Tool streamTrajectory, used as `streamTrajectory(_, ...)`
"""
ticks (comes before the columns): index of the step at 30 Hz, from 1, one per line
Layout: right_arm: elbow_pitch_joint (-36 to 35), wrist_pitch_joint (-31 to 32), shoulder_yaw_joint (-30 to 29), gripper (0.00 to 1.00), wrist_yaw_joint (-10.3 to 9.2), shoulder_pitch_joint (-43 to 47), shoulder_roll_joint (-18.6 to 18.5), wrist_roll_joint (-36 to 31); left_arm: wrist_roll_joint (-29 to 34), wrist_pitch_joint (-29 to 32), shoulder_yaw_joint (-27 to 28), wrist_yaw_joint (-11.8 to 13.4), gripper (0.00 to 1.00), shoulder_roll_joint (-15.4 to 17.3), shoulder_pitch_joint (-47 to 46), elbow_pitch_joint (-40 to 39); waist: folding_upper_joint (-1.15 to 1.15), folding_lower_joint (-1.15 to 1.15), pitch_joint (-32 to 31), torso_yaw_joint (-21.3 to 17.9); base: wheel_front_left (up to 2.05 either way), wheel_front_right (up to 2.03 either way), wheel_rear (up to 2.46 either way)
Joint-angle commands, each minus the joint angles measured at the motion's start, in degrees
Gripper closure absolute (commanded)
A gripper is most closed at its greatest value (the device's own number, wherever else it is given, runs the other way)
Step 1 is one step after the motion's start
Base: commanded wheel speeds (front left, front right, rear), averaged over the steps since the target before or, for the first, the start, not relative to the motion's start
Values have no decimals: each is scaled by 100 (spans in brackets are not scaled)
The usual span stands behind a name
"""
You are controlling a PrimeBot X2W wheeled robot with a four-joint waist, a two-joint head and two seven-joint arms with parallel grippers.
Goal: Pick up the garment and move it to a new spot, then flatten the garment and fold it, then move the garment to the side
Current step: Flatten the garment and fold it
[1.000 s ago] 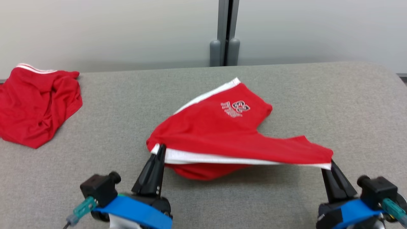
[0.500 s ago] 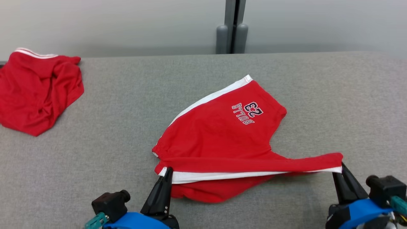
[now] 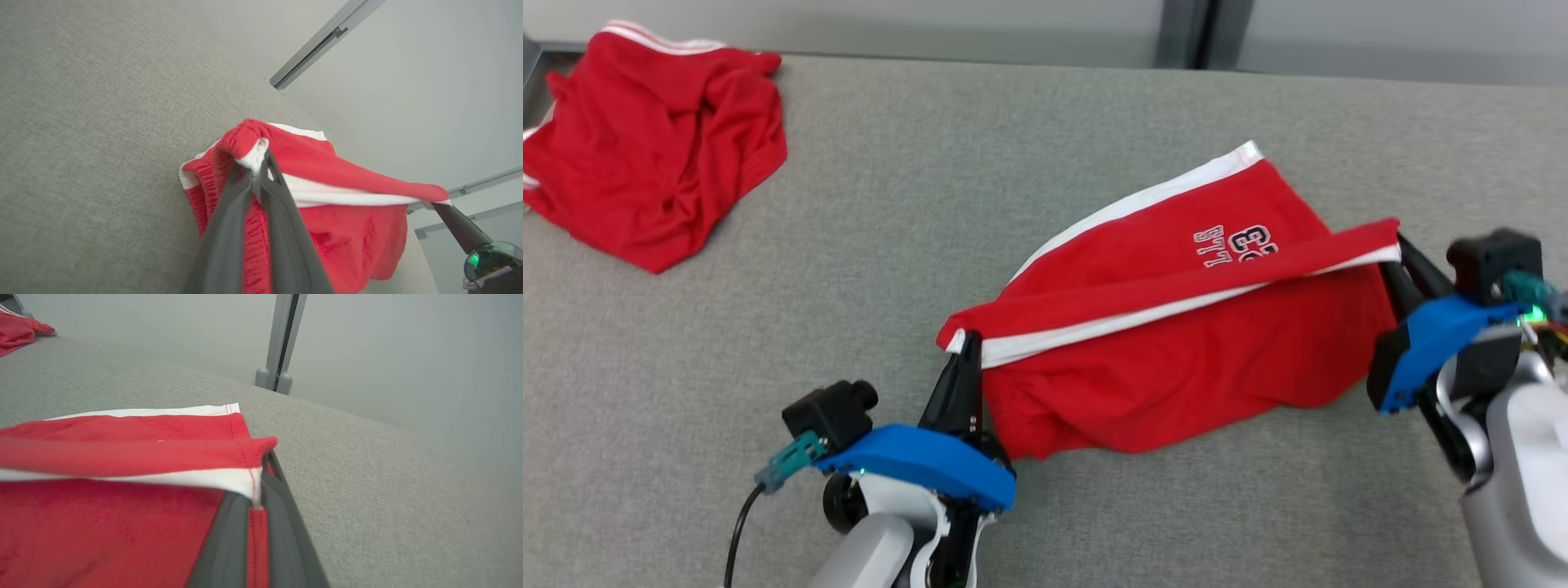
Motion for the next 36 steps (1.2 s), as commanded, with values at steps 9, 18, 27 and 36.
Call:
streamTrajectory(9, 1284, 340, 615, 100, -10, -1435, -527, 277, -93, 73, -24, -108, 100, -294, -835, 743, -1, -1, 460, 402, 0, 0, 0)
streamTrajectory(18, 2269, 336, 1189, 89, -9, -2387, -649, 512, -108, -1, -72, -47, 81, -441, -1298, 1141, -1, -1, 630, 511, 0, 0, 0)
streamTrajectory(27, 3183, -67, 1322, 0, -7, -3103, -577, 678, 32, -197, -256, 42, 0, -501, -1455, 1212, -1, -1, 646, 533, 0, 0, 0)
streamTrajectory(36, 3724, -396, 1424, 0, -7, -3224, -660, 880, 255, -147, -377, 128, 0, -52, -1142, 815, -1, -1, 394, 507, 0, 0, 0)
